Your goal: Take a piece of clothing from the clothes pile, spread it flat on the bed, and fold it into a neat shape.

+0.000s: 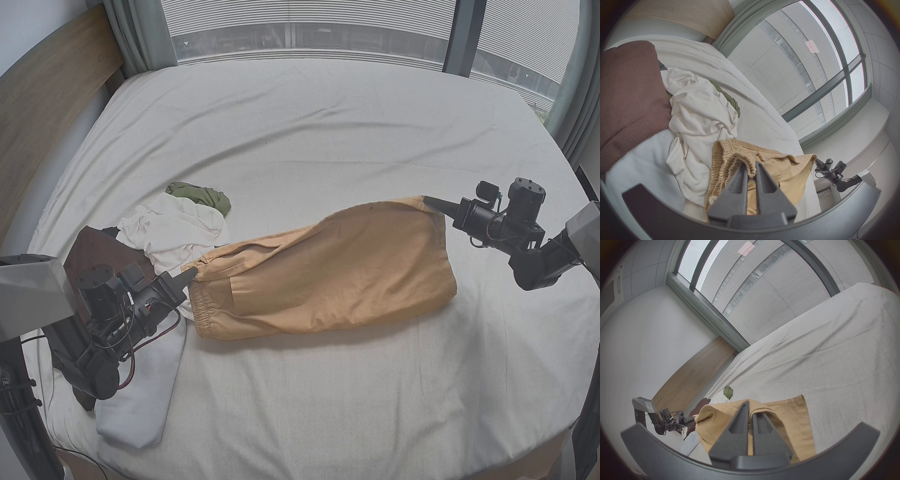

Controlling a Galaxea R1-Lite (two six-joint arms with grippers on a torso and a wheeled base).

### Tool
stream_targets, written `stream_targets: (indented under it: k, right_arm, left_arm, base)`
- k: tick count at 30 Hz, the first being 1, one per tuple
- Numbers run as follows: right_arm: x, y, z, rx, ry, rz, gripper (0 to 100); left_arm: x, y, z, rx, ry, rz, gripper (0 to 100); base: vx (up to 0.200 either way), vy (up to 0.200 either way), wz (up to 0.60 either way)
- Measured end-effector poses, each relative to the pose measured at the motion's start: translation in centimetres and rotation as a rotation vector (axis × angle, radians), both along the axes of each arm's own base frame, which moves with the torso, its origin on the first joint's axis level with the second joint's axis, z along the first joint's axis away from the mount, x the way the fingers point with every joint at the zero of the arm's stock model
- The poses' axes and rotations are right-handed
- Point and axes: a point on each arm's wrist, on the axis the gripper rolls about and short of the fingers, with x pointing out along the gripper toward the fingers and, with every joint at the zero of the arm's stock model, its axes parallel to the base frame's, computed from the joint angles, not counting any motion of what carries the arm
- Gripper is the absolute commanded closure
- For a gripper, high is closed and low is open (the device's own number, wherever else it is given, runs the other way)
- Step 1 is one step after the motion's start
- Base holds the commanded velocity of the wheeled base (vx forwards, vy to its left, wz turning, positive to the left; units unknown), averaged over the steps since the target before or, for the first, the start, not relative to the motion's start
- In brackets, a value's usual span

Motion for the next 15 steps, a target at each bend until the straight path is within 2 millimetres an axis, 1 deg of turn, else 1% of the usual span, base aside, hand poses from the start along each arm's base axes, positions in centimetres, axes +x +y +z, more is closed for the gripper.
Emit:
stream_targets:
  k: [4, 5, 7, 8, 12, 15]
  right_arm:
    - [0.12, 0.01, -0.14, -0.007, -0.005, 0.0, 100]
    - [0.15, 0.01, -0.17, -0.008, -0.005, 0.0, 100]
    - [0.25, 0.01, -0.21, -0.008, -0.006, 0.0, 100]
    - [0.31, 0.02, -0.21, -0.007, -0.007, 0.0, 0]
    - [0.53, 0.06, -0.19, -0.007, -0.013, 0.0, 0]
    - [0.82, 0.3, -0.21, -0.006, -0.02, -0.009, 0]
  left_arm:
    - [-0.01, 0.02, -0.03, 0.0, 0.001, 0.0, 100]
    - [-0.02, 0.03, -0.04, 0.0, 0.002, 0.0, 0]
    - [-0.02, 0.05, -0.05, 0.0, 0.002, 0.001, 0]
    - [-0.04, 0.05, -0.06, 0.001, 0.003, 0.001, 0]
    - [0.05, 0.05, 0.02, 0.003, -0.003, 0.003, 0]
    - [0.37, 0.44, 0.25, 0.002, -0.017, 0.023, 0]
  base:
    - [0.0, 0.0, 0.0]
    - [0.0, 0.0, 0.0]
    - [0.0, 0.0, 0.0]
    - [0.0, 0.0, 0.0]
    - [0.0, 0.0, 0.0]
    - [0.0, 0.0, 0.0]
